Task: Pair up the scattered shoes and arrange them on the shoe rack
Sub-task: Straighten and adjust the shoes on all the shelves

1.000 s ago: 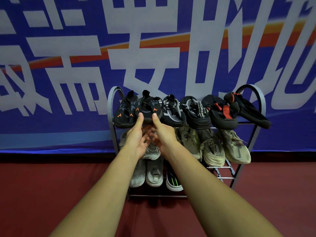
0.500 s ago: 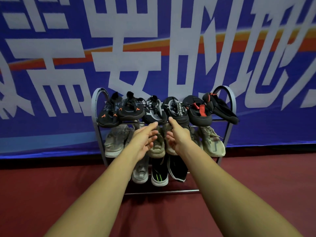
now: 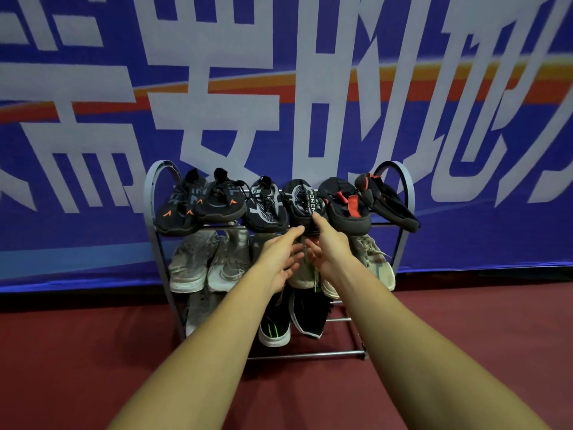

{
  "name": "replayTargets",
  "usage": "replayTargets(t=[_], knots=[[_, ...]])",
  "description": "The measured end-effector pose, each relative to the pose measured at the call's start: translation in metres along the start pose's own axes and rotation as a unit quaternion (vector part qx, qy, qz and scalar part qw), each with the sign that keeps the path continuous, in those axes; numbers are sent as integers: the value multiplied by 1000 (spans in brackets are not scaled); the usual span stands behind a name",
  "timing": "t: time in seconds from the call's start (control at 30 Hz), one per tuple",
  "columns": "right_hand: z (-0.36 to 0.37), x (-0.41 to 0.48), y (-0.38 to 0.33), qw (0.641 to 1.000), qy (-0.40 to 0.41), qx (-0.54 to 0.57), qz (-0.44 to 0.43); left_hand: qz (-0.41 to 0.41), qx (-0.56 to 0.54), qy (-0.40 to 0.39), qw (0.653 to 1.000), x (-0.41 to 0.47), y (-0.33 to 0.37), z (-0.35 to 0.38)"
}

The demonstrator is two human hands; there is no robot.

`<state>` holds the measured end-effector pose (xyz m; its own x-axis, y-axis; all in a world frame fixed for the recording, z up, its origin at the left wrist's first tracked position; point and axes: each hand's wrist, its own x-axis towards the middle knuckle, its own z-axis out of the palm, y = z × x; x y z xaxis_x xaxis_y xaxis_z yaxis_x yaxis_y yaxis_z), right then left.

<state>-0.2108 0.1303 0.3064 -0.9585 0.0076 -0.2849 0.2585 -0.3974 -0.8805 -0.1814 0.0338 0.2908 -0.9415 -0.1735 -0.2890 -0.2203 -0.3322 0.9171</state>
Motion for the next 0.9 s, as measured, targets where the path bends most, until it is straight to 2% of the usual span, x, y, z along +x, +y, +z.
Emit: replayTargets(t=[0.13, 0.27, 0.5, 0.67, 0.8, 0.9], knots=[[4, 1, -2, 999, 0, 42, 27, 7, 4, 2, 1000, 0, 3, 1], [7, -3, -7, 996, 11, 86, 18, 11, 18, 3, 1000, -6, 8, -3], [5, -35, -10, 997, -22, 79, 9, 21, -2, -36, 999, -34, 9, -10], [-14, -49, -21, 995, -81, 52, -2, 43, -63, -52, 996, -46, 26, -28], [-33, -54, -26, 990, -130, 51, 3, 85, -141, -28, 986, -47, 42, -50], [-40, -54, -26, 990, -131, 51, 7, 101, -188, -1, 977, -47, 49, -66]])
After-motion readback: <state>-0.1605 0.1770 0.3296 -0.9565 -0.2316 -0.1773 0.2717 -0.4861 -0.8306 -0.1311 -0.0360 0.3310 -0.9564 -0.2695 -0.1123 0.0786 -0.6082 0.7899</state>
